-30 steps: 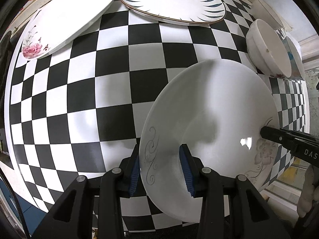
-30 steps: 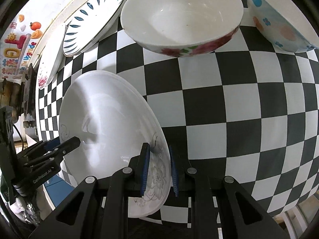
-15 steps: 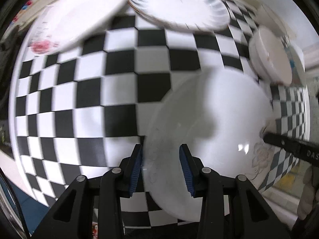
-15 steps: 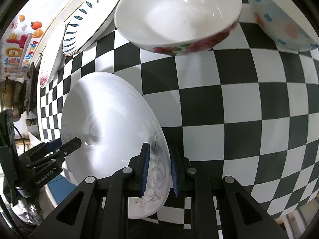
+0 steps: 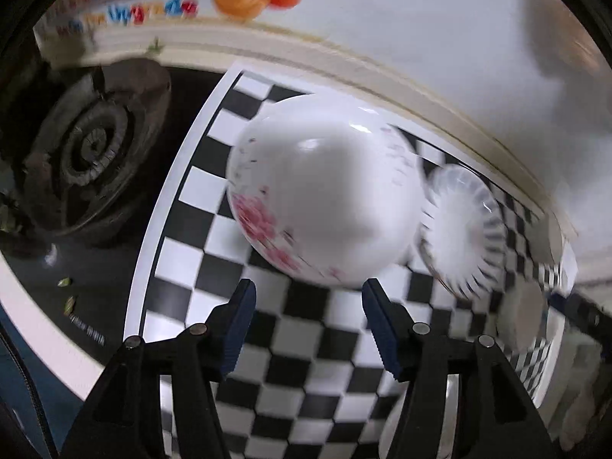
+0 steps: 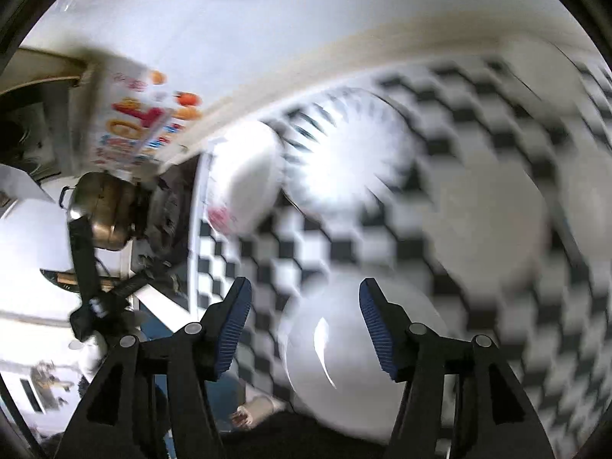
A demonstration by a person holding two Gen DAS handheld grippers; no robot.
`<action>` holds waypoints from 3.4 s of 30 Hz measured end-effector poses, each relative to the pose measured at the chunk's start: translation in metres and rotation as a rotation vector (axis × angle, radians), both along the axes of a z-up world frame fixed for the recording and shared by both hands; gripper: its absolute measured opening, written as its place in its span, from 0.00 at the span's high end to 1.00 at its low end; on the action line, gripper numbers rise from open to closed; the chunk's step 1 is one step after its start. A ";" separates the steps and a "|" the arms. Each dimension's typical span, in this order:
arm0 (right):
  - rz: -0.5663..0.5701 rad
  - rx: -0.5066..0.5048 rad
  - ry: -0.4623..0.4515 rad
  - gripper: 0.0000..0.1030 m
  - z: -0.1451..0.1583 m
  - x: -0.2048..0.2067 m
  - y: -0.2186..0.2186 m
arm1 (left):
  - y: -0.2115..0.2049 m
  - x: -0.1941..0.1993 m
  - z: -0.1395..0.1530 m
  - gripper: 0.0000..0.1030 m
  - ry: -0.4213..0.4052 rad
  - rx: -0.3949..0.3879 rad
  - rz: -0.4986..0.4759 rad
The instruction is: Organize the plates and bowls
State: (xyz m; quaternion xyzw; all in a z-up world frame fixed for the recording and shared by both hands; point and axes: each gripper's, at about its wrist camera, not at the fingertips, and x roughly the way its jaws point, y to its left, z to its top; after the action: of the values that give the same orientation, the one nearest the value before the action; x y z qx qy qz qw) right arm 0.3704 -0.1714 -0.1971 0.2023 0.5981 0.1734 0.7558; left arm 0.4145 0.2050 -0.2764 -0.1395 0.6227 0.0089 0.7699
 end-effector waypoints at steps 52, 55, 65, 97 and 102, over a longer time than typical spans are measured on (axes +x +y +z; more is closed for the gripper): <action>0.111 -0.091 0.351 0.84 -0.071 0.010 -0.020 | -0.110 -0.034 0.013 0.73 0.130 -0.025 -0.376; 0.054 -0.078 0.376 0.84 -0.074 -0.026 -0.048 | -0.136 -0.047 0.004 0.73 0.153 -0.020 -0.427; -0.097 -0.012 0.460 0.84 -0.107 -0.119 -0.114 | -0.195 -0.072 -0.033 0.73 0.223 0.033 -0.565; -0.100 -0.121 0.567 0.83 -0.123 -0.126 -0.095 | -0.231 -0.100 -0.051 0.73 0.243 0.149 -0.628; -0.095 -0.140 0.564 0.81 -0.127 -0.123 -0.088 | -0.227 -0.103 -0.047 0.73 0.245 0.147 -0.620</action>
State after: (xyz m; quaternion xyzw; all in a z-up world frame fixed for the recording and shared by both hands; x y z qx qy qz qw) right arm 0.2472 -0.2597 -0.3241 0.2176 0.7849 0.0334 0.5792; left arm 0.3112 -0.0222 -0.3239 0.1143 0.7211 -0.1640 0.6633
